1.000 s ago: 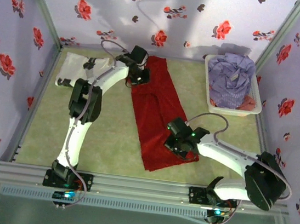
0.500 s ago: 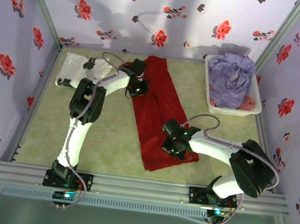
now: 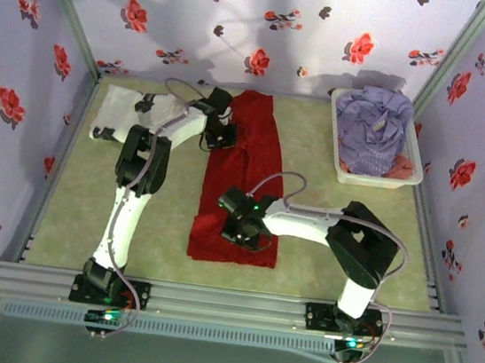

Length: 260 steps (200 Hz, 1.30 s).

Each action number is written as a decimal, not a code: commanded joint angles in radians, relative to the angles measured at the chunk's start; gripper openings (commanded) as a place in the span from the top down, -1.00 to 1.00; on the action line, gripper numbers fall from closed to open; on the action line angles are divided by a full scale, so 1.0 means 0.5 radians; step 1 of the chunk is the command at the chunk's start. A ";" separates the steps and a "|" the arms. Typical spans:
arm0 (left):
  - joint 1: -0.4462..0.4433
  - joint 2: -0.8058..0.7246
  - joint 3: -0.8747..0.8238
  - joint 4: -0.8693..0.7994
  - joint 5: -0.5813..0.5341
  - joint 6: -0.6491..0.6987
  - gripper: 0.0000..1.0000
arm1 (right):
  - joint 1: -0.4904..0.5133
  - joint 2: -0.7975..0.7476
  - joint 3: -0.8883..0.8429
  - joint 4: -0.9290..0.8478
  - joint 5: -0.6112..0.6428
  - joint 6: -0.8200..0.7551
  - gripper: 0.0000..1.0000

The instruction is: Fold and stack the t-shirts

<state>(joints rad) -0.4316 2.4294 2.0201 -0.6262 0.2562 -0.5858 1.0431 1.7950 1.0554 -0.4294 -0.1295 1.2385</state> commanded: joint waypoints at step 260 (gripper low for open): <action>-0.519 -2.255 -2.372 -0.499 -0.182 -0.620 0.31 | -0.301 -1.298 -0.925 -0.286 -0.060 -0.062 0.01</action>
<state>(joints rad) -0.6281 1.3994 0.9306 -0.8158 0.1829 -0.7464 0.8948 1.1564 0.6106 -0.6052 -0.1257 1.2125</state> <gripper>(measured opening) 0.336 0.499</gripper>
